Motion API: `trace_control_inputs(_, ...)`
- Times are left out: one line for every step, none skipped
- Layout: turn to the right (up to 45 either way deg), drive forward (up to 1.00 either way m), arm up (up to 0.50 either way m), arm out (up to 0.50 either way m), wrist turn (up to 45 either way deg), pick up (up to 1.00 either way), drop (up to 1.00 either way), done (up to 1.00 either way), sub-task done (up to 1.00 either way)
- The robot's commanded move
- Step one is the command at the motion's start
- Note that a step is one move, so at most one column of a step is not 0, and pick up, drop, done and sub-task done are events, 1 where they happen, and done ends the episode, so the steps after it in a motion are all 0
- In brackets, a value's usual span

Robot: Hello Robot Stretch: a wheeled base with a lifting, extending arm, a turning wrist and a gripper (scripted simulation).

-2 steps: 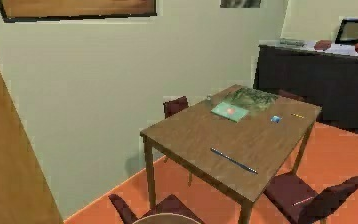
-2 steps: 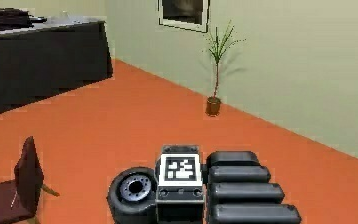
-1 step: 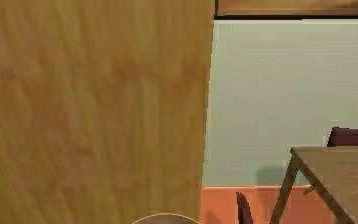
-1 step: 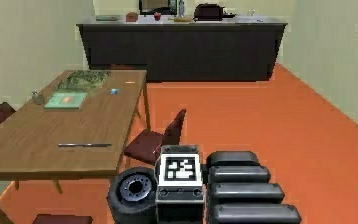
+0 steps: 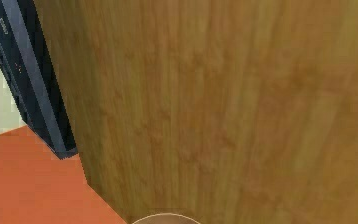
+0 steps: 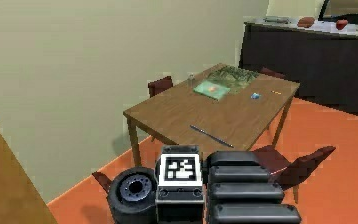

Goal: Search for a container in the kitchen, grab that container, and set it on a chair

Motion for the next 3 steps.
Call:
trace_control_inputs(0.0,0.00,0.00,0.46,0.0,0.00,0.00,0.00,0.00)
trace_control_inputs(0.0,0.00,0.00,0.00,45.0,0.00,0.00,0.00,0.00)
trace_control_inputs(0.0,0.00,0.00,0.00,45.0,0.00,0.00,0.00,0.00)
